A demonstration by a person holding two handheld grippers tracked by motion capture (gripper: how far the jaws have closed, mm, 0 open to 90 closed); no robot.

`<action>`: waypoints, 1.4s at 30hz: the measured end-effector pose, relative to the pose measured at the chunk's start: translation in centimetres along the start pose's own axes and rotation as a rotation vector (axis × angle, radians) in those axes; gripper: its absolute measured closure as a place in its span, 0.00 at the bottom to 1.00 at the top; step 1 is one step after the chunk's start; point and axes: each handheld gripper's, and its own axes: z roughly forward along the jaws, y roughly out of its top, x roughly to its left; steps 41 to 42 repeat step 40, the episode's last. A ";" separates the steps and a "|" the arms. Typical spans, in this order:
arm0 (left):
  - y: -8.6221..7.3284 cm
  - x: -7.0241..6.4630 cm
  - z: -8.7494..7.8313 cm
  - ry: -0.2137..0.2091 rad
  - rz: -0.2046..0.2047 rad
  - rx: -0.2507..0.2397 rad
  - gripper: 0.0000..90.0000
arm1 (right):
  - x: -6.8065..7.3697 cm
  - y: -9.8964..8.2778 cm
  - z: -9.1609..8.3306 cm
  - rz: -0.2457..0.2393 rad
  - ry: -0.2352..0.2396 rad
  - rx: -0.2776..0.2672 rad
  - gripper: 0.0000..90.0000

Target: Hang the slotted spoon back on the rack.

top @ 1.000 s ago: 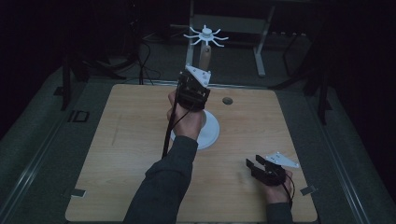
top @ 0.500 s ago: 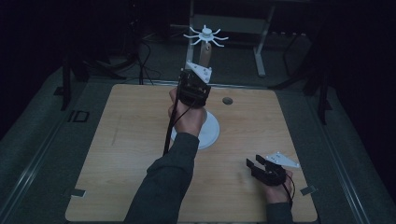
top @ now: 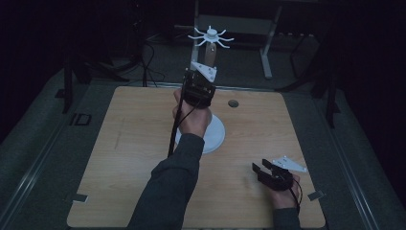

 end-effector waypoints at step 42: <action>-2.7 0.9 -3.0 -0.159 0.028 -0.064 0.50 | -0.2 -0.1 0.2 0.004 -0.020 0.019 0.48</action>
